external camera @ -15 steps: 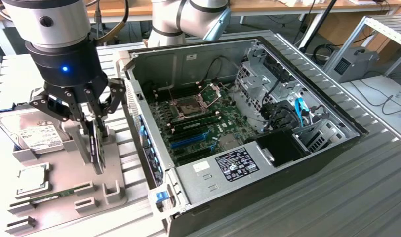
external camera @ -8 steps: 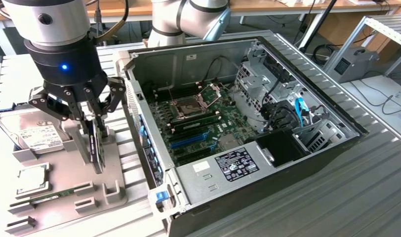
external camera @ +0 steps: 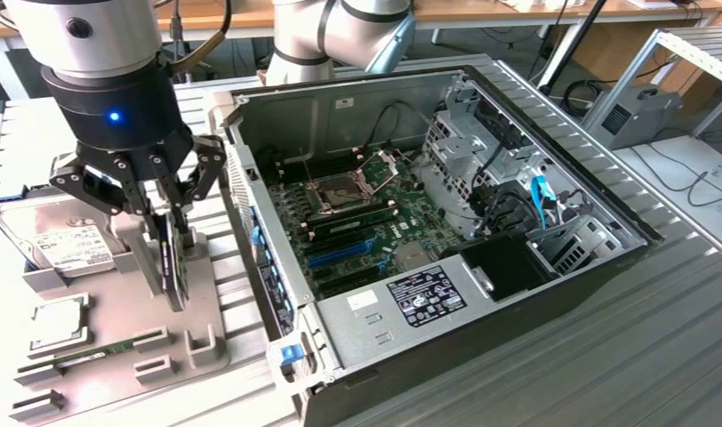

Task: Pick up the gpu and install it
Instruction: 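Pick up the gpu and move the gpu toward the slot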

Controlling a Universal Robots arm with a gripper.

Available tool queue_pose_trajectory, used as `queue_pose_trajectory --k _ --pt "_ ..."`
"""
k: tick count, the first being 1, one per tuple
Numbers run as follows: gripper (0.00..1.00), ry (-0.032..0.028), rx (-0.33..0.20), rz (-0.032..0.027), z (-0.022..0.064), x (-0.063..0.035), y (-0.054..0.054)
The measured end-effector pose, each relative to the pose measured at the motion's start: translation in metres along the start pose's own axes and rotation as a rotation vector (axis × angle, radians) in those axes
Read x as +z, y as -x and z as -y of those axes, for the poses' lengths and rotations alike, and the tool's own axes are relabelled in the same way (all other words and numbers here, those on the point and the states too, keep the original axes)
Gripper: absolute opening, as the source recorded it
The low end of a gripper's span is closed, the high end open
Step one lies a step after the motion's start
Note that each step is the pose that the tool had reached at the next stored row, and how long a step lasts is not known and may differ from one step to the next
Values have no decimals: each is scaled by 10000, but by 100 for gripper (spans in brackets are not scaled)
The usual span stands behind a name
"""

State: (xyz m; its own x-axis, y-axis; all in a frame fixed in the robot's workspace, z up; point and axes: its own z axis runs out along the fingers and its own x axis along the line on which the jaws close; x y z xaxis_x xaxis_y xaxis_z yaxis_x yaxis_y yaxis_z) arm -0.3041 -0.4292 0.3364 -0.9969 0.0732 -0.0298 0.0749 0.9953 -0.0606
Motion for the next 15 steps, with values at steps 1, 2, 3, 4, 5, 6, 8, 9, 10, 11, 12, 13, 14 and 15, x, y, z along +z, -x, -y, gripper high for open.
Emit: queue_pose_trajectory --k 1,2,3,4,5,6,8,9,10,11,12,13,14,15 --pt "29 0 0 1 0 -4 0" --pt "29 0 0 0 0 -8 0" --pt "29 1 0 0 1 -11 0" --pt "29 0 0 0 1 -17 0" --pt "29 1 0 0 1 -21 1" --pt "29 0 1 0 1 -27 1" --pt "29 1 0 0 2 -34 1" --pt "29 1 0 0 2 -37 1" --pt "29 0 0 0 2 -42 1" --pt "29 0 0 0 3 -44 1" --pt "29 0 0 0 3 -49 1" --pt "29 0 0 -1 3 -52 2" --pt "29 1 0 0 3 -54 2" --pt "29 0 0 0 3 -57 2"
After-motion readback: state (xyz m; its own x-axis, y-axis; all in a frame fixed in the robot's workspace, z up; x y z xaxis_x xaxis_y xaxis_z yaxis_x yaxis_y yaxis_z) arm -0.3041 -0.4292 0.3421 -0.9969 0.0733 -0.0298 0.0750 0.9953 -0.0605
